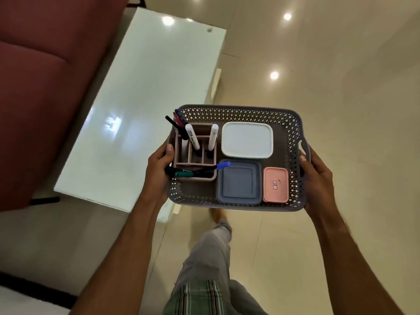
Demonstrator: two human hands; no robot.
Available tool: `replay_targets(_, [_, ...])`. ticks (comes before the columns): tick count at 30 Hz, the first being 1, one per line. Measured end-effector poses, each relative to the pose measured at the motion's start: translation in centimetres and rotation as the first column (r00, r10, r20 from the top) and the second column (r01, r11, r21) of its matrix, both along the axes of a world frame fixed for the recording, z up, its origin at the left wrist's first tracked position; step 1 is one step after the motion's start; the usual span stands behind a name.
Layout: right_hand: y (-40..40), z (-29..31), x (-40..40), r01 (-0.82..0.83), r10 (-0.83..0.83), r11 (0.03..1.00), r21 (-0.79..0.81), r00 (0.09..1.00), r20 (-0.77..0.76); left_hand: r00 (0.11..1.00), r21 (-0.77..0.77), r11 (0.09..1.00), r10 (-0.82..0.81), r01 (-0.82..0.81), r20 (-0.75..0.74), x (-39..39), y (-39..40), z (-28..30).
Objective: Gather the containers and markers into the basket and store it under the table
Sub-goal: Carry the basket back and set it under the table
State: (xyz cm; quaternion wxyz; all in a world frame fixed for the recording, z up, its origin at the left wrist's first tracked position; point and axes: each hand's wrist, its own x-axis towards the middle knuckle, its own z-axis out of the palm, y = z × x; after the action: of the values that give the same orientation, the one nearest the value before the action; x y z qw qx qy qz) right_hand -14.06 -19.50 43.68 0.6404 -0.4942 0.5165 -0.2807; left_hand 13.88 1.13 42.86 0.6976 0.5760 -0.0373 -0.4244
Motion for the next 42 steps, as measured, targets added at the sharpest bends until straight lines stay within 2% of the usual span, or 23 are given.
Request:
replay_targets(6, [-7.2,-2.0,5.4,-0.185,0.185,0.982,-0.019,0.983,-0.007,0.984,0.007,0.984,0.176,-0.175,-0.005,1.3,-2.4,-2.5])
replay_targets(11, [-11.7,-2.3,11.1,-0.349,0.348,0.937,-0.022,0.937,-0.024,0.932,0.019,0.932,0.362,-0.361,-0.024,2.0,-3.1,-2.8])
replay_targets(14, [-13.2,-2.0,13.1,-0.411,0.41,0.911,-0.03,0.912,-0.022,0.912,0.019,0.912,0.41,-0.409,-0.024,2.0,-3.3,-2.4])
replay_targets(23, [-16.1,-3.9,22.6,-0.707,0.706,0.708,-0.016,0.706,0.046,0.741,0.036,0.741,0.671,-0.671,0.016,0.5,-2.1,-3.3])
replay_targets(29, [-18.8,-5.8,26.7,-0.853,0.851,0.522,0.008,0.521,0.068,0.564,0.096,0.559,0.824,-0.824,0.047,-3.2,-4.7,-4.4])
replay_targets(35, [-22.6,-7.6,28.8,-0.943,0.942,0.333,0.011,0.334,0.044,0.363,0.111,0.36,0.932,-0.926,0.006,-8.1,-9.8,-6.4])
replay_targets(39, [-24.2,-9.2,29.0,-0.972,0.972,0.233,0.017,0.234,0.033,0.275,0.112,0.275,0.961,-0.955,-0.015,-11.2,-12.6,-8.2])
replay_targets(42, [-24.2,-10.6,29.0,-0.982,0.98,0.19,0.022,0.191,0.055,0.232,0.095,0.233,0.973,-0.968,-0.023,-13.0,-13.2,-10.1])
